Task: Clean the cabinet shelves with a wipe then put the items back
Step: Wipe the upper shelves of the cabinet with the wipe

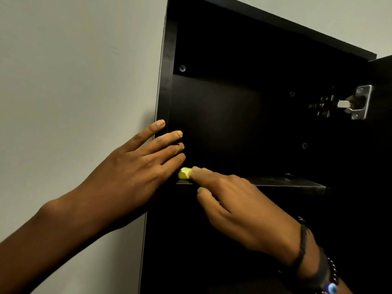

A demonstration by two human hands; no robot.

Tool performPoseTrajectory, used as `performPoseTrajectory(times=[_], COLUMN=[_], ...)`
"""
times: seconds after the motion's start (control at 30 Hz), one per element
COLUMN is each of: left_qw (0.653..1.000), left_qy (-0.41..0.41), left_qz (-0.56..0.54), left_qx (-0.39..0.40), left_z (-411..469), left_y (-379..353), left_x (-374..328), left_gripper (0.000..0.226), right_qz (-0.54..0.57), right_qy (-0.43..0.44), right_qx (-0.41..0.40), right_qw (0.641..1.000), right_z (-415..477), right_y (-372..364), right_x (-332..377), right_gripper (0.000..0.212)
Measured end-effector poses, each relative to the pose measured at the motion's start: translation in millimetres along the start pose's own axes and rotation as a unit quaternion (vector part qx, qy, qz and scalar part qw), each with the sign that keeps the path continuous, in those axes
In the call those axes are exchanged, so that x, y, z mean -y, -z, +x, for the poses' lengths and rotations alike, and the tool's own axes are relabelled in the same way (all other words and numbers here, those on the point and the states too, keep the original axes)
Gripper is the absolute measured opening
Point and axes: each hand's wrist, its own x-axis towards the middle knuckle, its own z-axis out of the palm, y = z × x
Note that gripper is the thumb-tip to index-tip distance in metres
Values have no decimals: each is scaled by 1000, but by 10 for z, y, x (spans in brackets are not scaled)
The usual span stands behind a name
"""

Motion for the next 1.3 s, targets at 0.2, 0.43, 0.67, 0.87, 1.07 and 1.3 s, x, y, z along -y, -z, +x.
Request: performPoseTrajectory(times=[0.2, 0.43, 0.67, 0.87, 1.07, 1.3], left_qw=[1000, 999, 998, 998, 996, 951], left_qy=[-7, -10, -27, -32, -25, 130], left_qz=[-13, -25, -29, -25, -56, -280], left_qx=[-17, -42, -48, -41, -61, -8], left_z=[-6, 53, 162, 82, 342, 799], left_y=[-16, 11, 74, 30, -3, -156], left_x=[11, 19, 108, 177, -91, -448], left_gripper=[51, 47, 46, 40, 39, 31], right_qz=[-116, -34, 54, 86, 12, -83], right_qy=[-278, -261, -31, -15, -115, -273], right_qx=[46, 79, 116, 67, 44, -18], right_qw=[952, 961, 991, 994, 992, 958], right_z=[-163, 9, 760, 186, 94, -368], right_y=[400, 519, 5, 241, 244, 544], right_x=[-769, -971, -124, -260, -421, -621], right_gripper=[43, 34, 28, 36, 34, 29])
